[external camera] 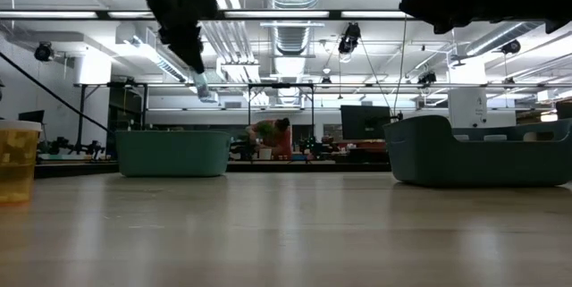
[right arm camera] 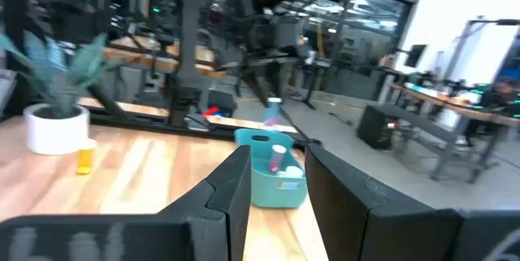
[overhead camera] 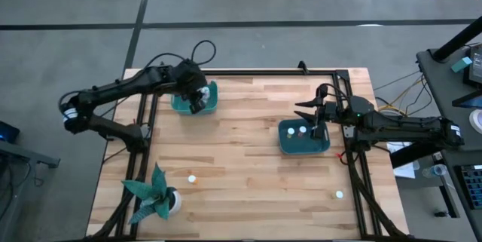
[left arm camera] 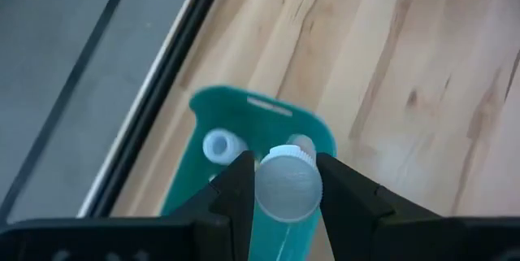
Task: Pick and place medicine bottles into bin by pill shape (circle, oval)
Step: Put the blue capsule bottle into the green bin
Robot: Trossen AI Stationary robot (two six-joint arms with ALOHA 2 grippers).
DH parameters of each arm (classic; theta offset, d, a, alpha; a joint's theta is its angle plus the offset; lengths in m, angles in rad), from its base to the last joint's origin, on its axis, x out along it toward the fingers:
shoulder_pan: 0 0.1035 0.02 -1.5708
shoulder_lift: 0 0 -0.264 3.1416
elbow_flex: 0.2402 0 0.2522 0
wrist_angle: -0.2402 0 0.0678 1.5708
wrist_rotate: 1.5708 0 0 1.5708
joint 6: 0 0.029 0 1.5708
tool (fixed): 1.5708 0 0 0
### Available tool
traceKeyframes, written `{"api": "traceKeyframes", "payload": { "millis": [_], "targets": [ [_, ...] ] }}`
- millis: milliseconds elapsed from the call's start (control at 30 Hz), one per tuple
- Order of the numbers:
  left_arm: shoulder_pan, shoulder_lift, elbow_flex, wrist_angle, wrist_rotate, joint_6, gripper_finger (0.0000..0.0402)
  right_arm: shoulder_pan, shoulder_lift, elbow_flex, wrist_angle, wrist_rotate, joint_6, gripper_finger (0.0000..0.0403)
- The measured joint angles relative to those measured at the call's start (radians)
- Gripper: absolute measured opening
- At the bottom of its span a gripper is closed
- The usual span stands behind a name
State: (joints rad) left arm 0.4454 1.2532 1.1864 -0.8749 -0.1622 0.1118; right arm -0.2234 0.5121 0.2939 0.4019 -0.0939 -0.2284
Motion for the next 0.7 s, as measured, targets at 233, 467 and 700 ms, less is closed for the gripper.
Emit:
{"api": "traceKeyframes", "payload": {
  "millis": [233, 467, 700],
  "targets": [
    [0.027, -0.04, -0.088, 0.0, -0.002, -0.054, 0.0097, 0.0, 0.0, 0.0, 0.022, 0.021, -0.056, 0.0109],
    [0.082, -0.046, -0.129, -0.027, -0.002, -0.079, 0.0097, 0.0, 0.0, 0.0, 0.061, 0.021, -0.111, 0.0109],
    [0.158, -0.046, -0.163, -0.028, 0.002, -0.048, 0.0097, 0.0, 0.0, 0.0, 0.073, 0.062, -0.176, 0.0109]
  ]
}}
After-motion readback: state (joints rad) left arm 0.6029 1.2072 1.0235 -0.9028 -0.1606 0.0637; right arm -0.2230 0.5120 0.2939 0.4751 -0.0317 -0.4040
